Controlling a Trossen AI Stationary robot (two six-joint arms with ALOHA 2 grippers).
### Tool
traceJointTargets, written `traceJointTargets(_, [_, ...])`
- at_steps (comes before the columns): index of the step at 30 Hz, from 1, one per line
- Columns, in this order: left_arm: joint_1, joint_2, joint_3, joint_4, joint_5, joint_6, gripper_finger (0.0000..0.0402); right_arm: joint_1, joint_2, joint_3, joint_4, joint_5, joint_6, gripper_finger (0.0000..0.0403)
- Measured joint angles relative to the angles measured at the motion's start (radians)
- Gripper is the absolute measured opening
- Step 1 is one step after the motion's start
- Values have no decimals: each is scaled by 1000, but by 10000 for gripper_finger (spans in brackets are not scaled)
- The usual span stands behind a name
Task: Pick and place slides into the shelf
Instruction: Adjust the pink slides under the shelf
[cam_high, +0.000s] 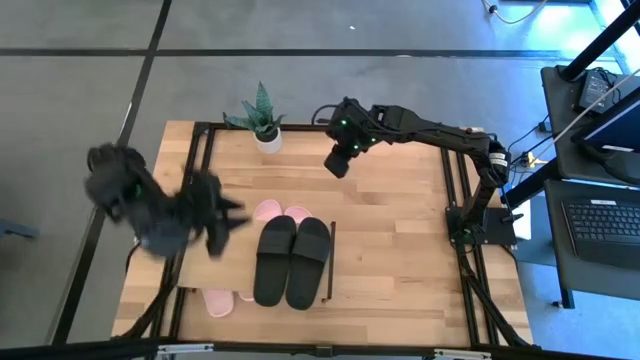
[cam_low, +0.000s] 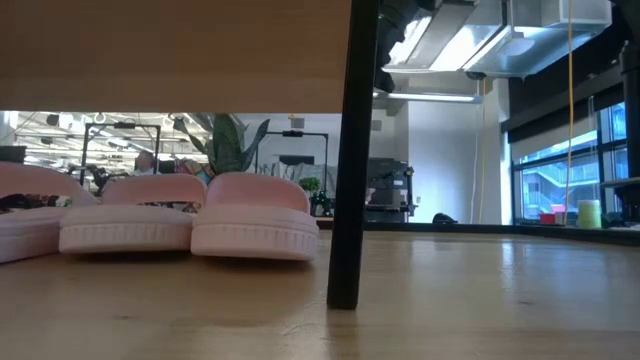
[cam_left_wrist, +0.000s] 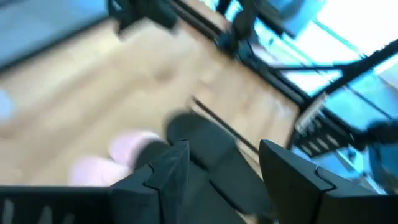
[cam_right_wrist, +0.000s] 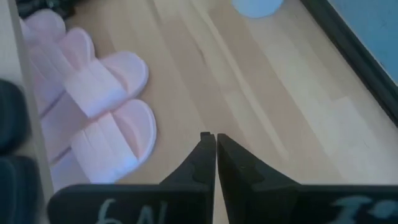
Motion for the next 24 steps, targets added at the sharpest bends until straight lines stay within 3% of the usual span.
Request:
traceJointTargets(6, [220,-136,-8,1,20,233,185,1,0,0,18,0,68,19])
traceJointTargets(9, [346,-173,-57,1,88,344,185,6,0,0,18,1,101,19])
traceJointTargets(13, [550,-215,-176,1,242,460,185,18,0,0,22,1,105,19])
traceJointTargets(18, [850,-252,-358,5,584,668,185,21,0,0,22,1,104,19])
traceJointTargets(24, [1130,-254,-566,130,795,916,185,24,0,0,21,2,103,19])
